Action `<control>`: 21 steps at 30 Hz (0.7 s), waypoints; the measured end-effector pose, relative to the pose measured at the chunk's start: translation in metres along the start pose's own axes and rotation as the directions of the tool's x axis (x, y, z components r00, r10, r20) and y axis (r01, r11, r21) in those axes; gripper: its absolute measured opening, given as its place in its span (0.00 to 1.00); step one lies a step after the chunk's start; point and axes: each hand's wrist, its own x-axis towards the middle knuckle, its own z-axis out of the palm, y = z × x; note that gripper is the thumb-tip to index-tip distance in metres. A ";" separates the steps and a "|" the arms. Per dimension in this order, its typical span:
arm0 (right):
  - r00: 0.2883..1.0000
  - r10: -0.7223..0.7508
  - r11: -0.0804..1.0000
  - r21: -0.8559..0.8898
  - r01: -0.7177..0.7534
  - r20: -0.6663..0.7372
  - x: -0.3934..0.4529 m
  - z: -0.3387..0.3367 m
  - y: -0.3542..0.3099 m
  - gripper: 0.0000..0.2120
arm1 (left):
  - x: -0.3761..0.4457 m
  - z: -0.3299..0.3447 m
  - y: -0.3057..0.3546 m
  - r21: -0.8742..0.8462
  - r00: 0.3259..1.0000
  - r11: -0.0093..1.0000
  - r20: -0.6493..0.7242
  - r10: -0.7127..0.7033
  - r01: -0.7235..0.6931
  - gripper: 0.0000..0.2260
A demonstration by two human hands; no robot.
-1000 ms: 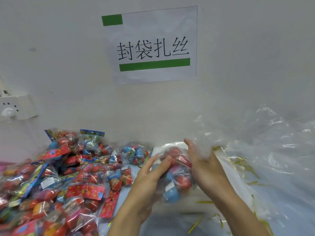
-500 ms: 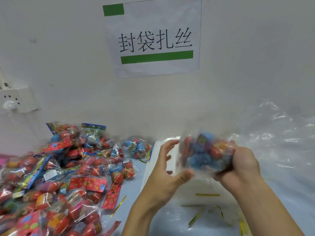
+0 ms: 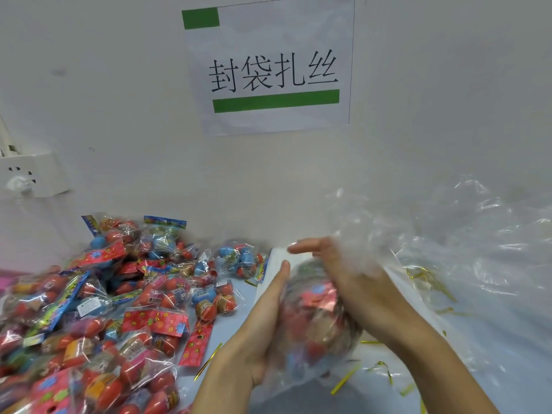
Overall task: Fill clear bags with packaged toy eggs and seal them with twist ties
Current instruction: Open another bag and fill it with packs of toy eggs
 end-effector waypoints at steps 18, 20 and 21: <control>0.976 0.192 0.981 0.018 -0.191 -0.104 0.004 0.002 0.015 0.24 | 0.008 0.004 -0.004 0.049 0.881 0.908 -0.228 0.415 -0.415 0.34; 0.999 0.032 0.999 0.024 -0.033 0.013 0.002 0.001 0.012 0.24 | 0.007 0.002 -0.005 -0.013 0.968 0.975 -0.121 0.221 -0.224 0.28; 1.000 -0.006 0.999 0.036 0.006 0.008 0.003 -0.002 0.013 0.25 | 0.007 0.002 -0.006 -0.021 0.983 0.986 -0.083 0.164 -0.166 0.27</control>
